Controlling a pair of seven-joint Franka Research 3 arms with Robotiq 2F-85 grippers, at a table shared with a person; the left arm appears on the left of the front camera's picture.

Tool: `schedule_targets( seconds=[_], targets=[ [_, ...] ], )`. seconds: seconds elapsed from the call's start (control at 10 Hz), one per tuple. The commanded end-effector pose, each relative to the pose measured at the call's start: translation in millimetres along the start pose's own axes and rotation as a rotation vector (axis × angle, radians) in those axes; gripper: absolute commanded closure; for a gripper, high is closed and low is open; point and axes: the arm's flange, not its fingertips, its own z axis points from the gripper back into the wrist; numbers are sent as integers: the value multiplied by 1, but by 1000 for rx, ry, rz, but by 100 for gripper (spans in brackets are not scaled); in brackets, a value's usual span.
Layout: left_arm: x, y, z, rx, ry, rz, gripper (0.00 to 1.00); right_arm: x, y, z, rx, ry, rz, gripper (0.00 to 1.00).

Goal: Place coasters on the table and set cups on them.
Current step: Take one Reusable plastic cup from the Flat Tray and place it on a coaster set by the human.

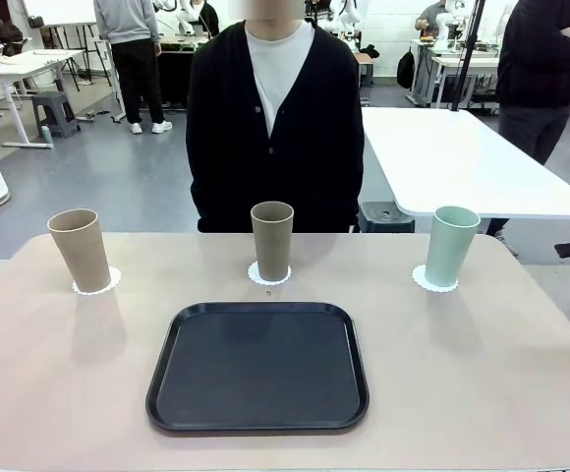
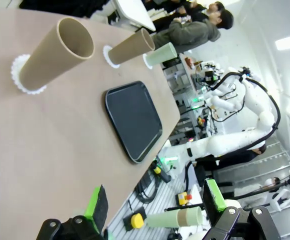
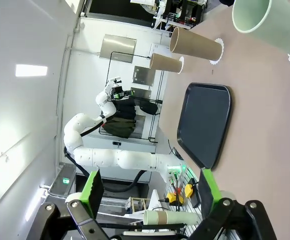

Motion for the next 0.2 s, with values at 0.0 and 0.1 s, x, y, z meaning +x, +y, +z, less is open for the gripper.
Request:
schedule_targets(
  seconds=[0.0,0.1],
  targets=[
    [0,-2,2,0,-5,-5,0,0,0,0,21,-8,11,0],
    [0,-2,2,0,-5,-5,0,0,0,0,21,-8,11,0]
  ],
)
